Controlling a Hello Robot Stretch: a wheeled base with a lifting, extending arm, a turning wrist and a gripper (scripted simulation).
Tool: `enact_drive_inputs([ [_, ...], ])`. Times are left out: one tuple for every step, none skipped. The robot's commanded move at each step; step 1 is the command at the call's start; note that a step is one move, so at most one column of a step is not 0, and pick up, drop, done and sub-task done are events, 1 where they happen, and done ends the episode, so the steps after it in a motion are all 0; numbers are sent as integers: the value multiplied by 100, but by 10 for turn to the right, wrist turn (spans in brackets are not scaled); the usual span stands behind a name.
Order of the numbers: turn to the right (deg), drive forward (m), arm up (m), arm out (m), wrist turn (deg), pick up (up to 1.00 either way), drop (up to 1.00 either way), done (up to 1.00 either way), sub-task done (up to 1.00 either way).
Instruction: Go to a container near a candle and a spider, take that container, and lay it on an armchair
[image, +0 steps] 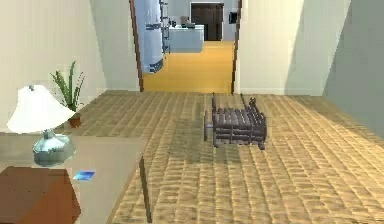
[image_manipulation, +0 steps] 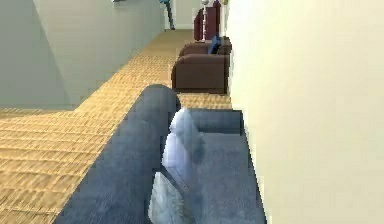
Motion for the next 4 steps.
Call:
enact_drive_inputs([
  [0,100,0,0,0,0,0,0,0],
  [-60,0,0,0,0,0,0,0,0],
  [0,35,0,0,0,0,0,0,0],
  [-450,0,0,0,0,0,0,0,0],
])
